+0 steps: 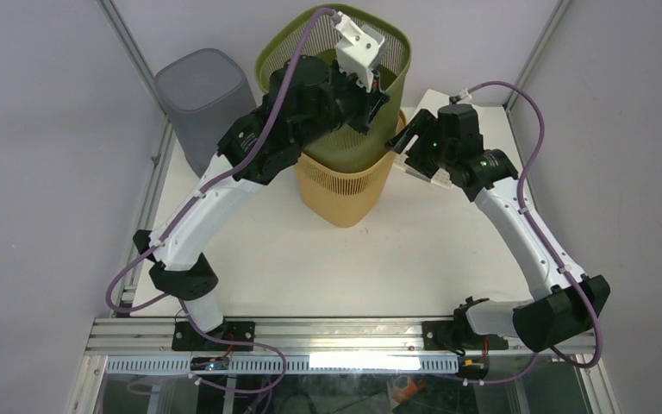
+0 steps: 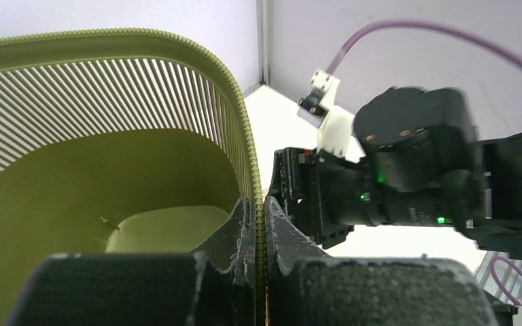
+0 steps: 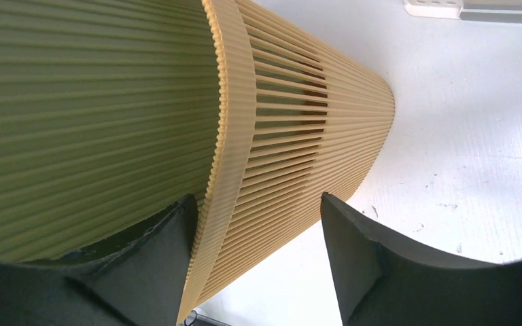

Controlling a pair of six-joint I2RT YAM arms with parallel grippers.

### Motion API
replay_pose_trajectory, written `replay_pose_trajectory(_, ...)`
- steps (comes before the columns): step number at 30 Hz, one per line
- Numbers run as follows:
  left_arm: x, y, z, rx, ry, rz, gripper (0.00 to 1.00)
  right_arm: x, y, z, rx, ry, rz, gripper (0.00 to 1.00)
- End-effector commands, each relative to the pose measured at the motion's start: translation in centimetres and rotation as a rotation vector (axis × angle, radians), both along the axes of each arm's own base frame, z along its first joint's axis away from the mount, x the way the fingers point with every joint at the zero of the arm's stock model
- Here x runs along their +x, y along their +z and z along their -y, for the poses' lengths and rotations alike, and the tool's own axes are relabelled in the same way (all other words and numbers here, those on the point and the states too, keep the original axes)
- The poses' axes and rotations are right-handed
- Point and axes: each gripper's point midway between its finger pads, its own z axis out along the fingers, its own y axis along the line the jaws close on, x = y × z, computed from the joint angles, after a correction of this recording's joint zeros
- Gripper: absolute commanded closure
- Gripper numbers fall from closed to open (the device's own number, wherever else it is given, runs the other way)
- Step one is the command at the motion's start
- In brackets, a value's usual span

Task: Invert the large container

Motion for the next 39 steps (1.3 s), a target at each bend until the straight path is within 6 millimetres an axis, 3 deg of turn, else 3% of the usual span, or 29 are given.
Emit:
replay_pose_trajectory(1, -7.5, 16.3, -4.4, -0.382, -0.078, 0.314, 1.00, -0.5, -1.0, 0.2, -0.005, -0.022, -0.016, 0.31)
replay_pose_trajectory(9, -10.1, 19.9, -7.2, -0.482, -0.071, 0.406, 1.00, 0.2, -0.2, 0.2, -0.003, -0.037, -0.001, 0.41)
replay_pose_trajectory(15, -10.5, 22.1, -11.3, -0.512, 0.029, 0.488, 1.00, 0.4, -0.3, -0.2, -0.002, -0.021, -0.010, 0.53)
replay_pose_trajectory(21, -10.5, 22.1, -14.9, -0.525, 0.134, 0.492, 1.00, 1.4, 0.7, -0.9, 0.016, -0.009, 0.014, 0.67)
replay_pose_trajectory(24, -10.1, 22.3, -17.5, -0.527, 0.229, 0.508, 1.00, 2.3, 1.3, -1.3, 0.023, -0.003, 0.027, 0.80)
replay_pose_trajectory(28, -11.2, 23.4, -21.0, -0.559, 0.281, 0.544, 1.00, 3.9, 2.2, -1.8, 0.016, -0.008, 0.050, 1.00)
replay_pose_trajectory(34, -15.6, 24.9, -24.1, -0.682, 0.137, 0.565, 1.00, 7.8, 3.5, -1.5, -0.053, -0.071, 0.099, 1.00)
replay_pose_trajectory(39, -17.0, 24.9, -25.9, -0.717, 0.106, 0.552, 1.00, 11.8, 4.8, -1.1, -0.114, -0.146, 0.144, 1.00)
